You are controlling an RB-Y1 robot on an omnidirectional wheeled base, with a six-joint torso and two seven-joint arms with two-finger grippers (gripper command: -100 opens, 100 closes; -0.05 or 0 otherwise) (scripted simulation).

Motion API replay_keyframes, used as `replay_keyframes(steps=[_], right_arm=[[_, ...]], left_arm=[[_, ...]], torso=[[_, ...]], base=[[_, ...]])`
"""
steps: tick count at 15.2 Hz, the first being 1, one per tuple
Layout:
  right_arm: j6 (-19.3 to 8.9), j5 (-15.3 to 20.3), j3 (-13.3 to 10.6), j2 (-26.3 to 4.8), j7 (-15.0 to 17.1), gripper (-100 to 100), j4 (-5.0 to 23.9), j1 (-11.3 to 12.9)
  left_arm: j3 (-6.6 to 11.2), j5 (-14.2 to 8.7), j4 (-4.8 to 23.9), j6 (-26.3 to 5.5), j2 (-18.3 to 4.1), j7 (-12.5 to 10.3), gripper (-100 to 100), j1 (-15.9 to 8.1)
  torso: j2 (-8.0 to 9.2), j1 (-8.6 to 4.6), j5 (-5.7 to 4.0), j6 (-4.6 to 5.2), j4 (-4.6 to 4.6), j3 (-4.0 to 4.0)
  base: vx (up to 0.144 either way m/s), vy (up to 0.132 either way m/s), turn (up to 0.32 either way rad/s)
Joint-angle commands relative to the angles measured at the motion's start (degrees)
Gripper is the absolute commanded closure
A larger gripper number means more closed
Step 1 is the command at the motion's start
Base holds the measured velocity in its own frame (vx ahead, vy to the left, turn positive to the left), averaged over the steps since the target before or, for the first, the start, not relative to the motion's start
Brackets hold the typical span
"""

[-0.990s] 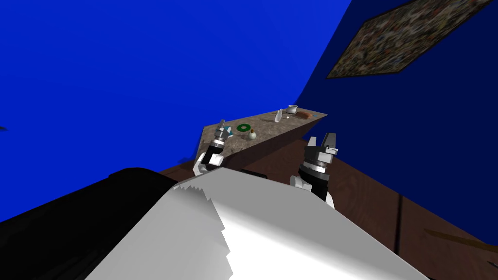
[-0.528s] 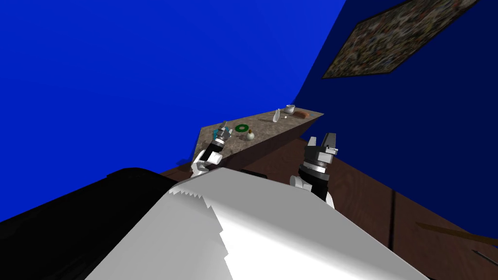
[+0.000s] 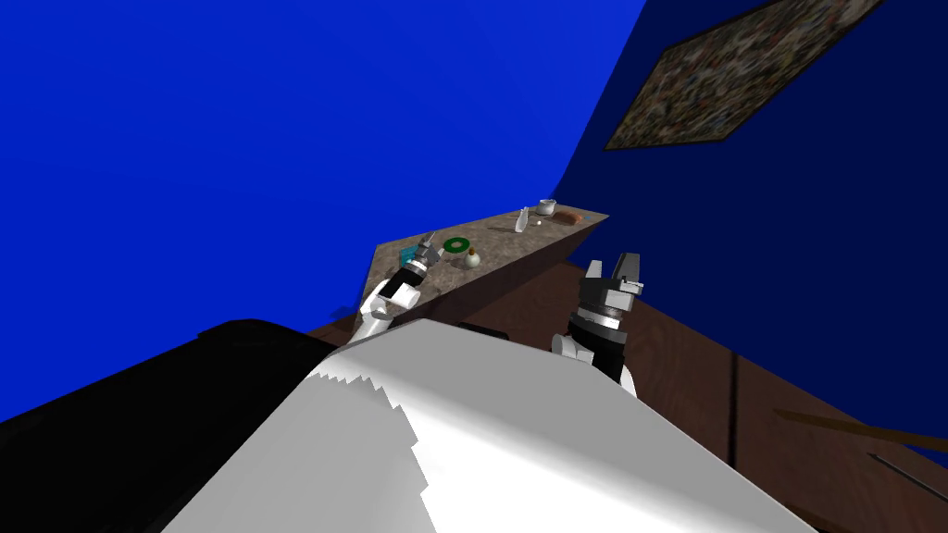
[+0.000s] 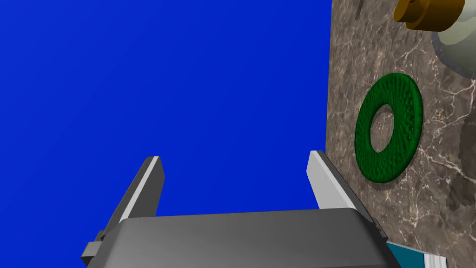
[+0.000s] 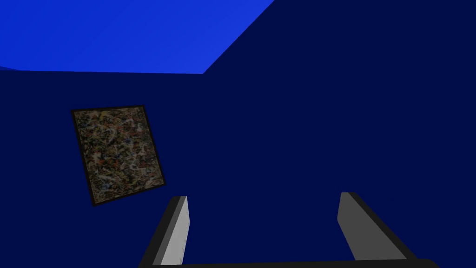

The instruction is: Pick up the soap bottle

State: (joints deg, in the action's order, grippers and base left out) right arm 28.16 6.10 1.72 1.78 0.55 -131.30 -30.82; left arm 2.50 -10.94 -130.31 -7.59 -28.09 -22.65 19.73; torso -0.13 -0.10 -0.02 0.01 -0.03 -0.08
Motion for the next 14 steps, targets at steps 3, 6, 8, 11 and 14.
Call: replay_keyframes(steps=[3, 6, 8, 11, 14], right_arm=[[0.0, 0.0, 0.0, 0.0, 0.0, 0, 0.0, 0.0], [0.0, 0.0, 0.0, 0.0, 0.0, 0, 0.0, 0.0], [0.0, 0.0, 0.0, 0.0, 0.0, 0, 0.0, 0.0], [0.0, 0.0, 0.0, 0.0, 0.0, 0, 0.0, 0.0], [0.0, 0.0, 0.0, 0.0, 0.0, 0, 0.0, 0.0]], left_arm=[[0.22, -2.6, 0.6, -5.2, -2.8, -2.9, -100, -1.5], [0.38, -4.6, 0.9, -8.9, -4.7, -4.9, -100, -2.4], [0.54, -6.7, 1.3, -11.1, -6.7, -7.0, -100, -3.4], [0.7, -8.8, 1.6, -14.7, -8.6, -9.2, -100, -4.4], [0.7, -8.8, 1.6, -17.0, -8.6, -9.2, -100, -4.4]], torso=[[-0.01, 0.01, 0.0, 0.01, 0.0, -0.01], [-0.01, 0.0, 0.0, 0.0, 0.0, 0.0], [0.0, 0.0, 0.0, -0.01, 0.0, 0.0], [-0.01, 0.0, 0.0, -0.01, 0.0, -0.01], [0.0, 0.0, 0.0, -0.02, 0.0, 0.0]], base=[[0.032, -0.021, -0.063], [0.027, -0.021, -0.055], [0.028, -0.021, -0.058], [0.034, -0.024, -0.064], [0.025, -0.016, -0.034]])
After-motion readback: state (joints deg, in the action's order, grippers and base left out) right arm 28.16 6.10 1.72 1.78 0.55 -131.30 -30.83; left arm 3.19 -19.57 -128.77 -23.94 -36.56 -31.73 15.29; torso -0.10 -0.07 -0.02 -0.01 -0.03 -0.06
